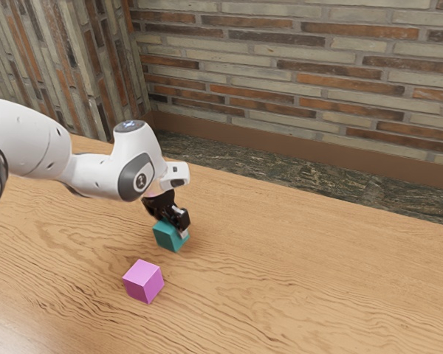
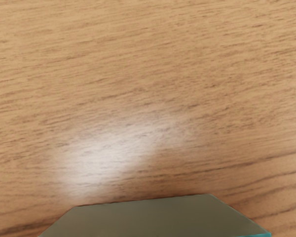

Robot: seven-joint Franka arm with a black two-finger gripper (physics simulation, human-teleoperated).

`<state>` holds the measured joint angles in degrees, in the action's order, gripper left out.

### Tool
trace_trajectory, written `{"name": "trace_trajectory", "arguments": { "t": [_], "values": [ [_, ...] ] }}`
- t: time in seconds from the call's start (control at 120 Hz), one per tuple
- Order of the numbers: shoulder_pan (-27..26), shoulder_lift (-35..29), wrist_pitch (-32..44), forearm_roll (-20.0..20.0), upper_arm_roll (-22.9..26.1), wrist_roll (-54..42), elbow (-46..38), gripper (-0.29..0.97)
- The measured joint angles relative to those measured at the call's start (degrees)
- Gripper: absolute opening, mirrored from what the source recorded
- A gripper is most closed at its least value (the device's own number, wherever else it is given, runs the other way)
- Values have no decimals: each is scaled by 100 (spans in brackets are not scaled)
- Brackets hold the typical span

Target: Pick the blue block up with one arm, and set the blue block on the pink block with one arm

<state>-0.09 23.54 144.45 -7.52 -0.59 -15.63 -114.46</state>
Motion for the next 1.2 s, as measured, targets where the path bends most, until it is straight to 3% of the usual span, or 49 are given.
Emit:
{"name": "trace_trajectory", "arguments": {
  "t": [0.2, 0.533, 1.117, 1.2],
  "values": [
    [-9, -691, -323, 127, 6, 208, -172, 30],
    [24, -2519, -724, 335, 291, 936, -2068, 29],
    [-7, -2962, -796, 477, 379, 1774, -2606, 29],
    [-10, -2985, -802, 427, 383, 1797, -2628, 40]
  ]
}}
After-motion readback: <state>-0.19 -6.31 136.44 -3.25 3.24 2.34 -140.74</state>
